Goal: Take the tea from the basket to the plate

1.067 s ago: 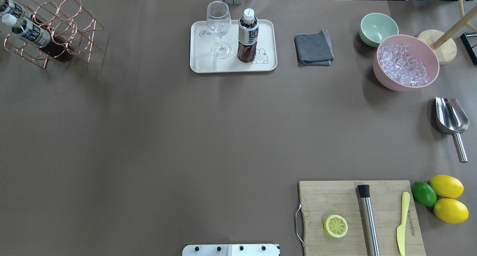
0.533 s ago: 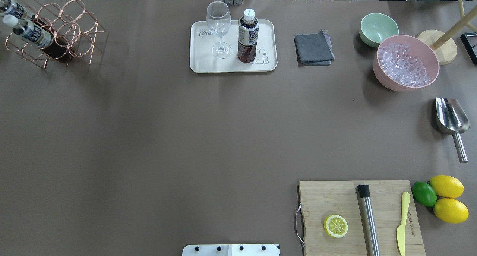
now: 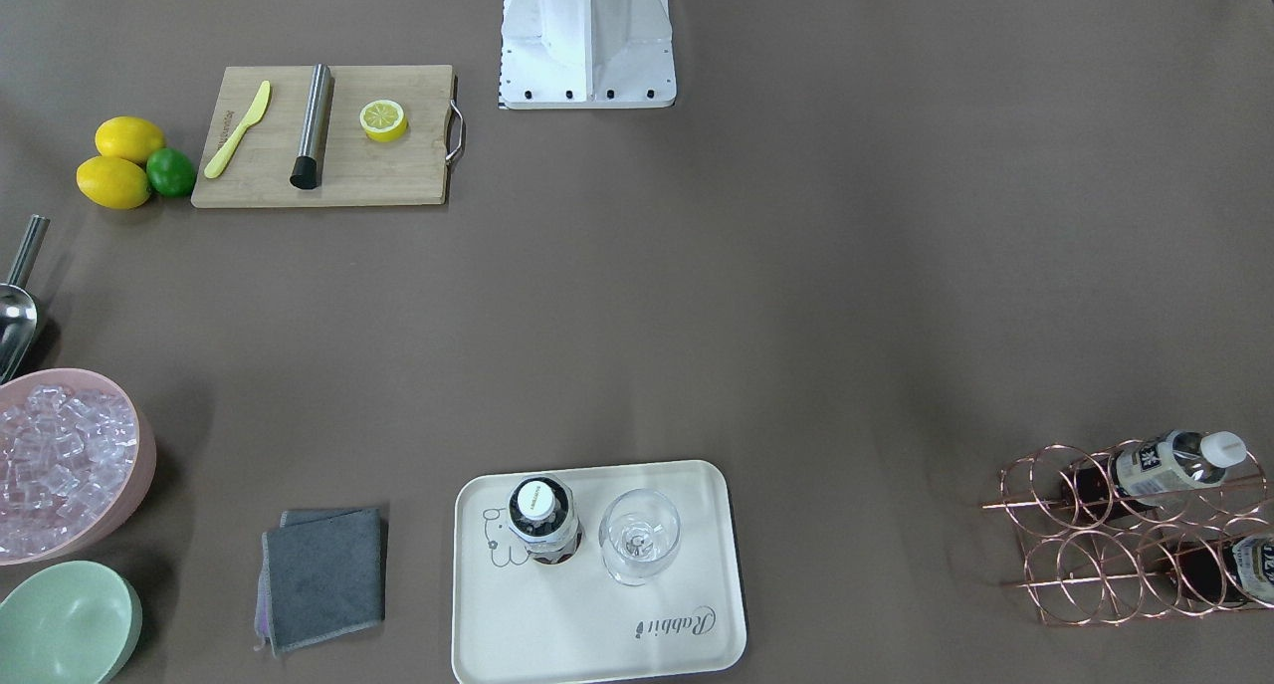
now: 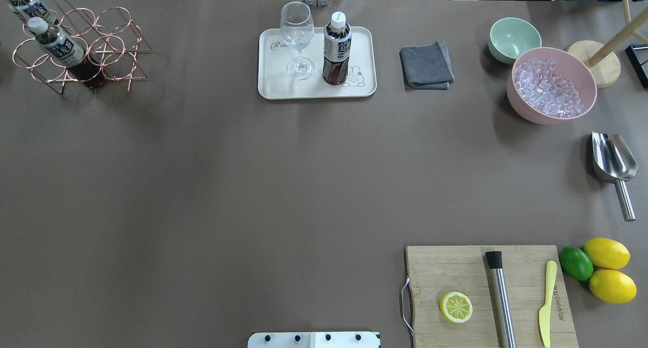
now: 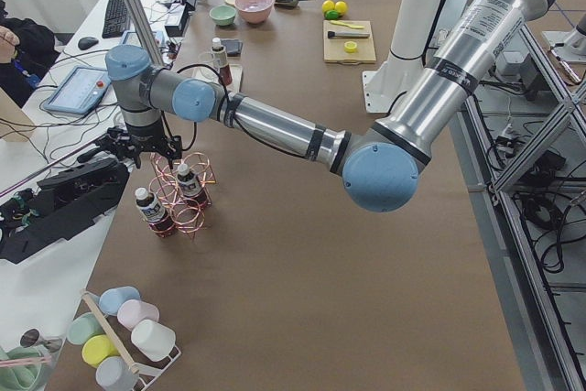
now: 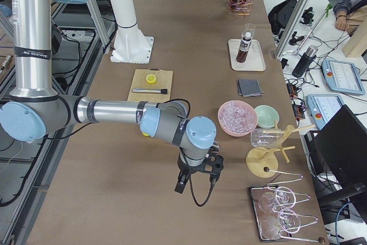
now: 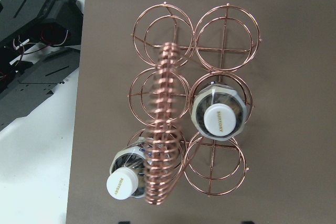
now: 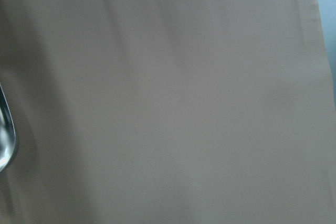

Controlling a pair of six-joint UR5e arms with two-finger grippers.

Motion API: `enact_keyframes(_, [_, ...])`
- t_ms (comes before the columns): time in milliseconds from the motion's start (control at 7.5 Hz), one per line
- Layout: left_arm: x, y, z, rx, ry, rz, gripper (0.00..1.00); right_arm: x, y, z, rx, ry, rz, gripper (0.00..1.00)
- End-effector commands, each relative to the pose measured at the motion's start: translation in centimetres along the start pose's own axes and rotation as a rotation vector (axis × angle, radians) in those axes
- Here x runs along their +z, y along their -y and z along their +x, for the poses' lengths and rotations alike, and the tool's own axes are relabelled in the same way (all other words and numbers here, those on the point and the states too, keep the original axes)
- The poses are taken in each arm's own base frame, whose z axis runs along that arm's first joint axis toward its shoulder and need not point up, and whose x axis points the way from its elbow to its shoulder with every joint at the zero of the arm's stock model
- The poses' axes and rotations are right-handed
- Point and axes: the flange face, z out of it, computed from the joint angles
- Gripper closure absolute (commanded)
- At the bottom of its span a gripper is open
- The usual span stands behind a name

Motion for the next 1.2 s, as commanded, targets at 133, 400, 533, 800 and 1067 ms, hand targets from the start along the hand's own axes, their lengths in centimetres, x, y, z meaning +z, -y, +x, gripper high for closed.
enact_keyframes(133, [-0.3, -2.1, 0.2, -0.301, 0.047, 0.025, 0.02, -0.4, 0.7, -0.1, 0.007, 0.006, 0.081, 0.00])
enact_keyframes(400, [2.7, -7.8, 3.0, -0.724, 0.099, 0.078, 0.02, -1.0, 0.7, -0.4, 0.014, 0.011, 0.096, 0.00])
enact_keyframes(533, [3.9, -9.5, 4.0, -0.975, 0.076, 0.067, 0.02, -1.0, 0.7, -0.4, 0.013, 0.011, 0.097, 0.00])
enact_keyframes(800, [4.8, -15.8, 6.0, -1.193, 0.055, 0.032, 0.02, -0.8, 0.4, 0.3, 0.038, 0.024, 0.093, 0.00])
enact_keyframes(1067, [5.1, -18.3, 6.9, -1.524, -0.016, -0.033, 0.02, -1.0, 0.3, 0.2, 0.035, 0.032, 0.097, 0.00])
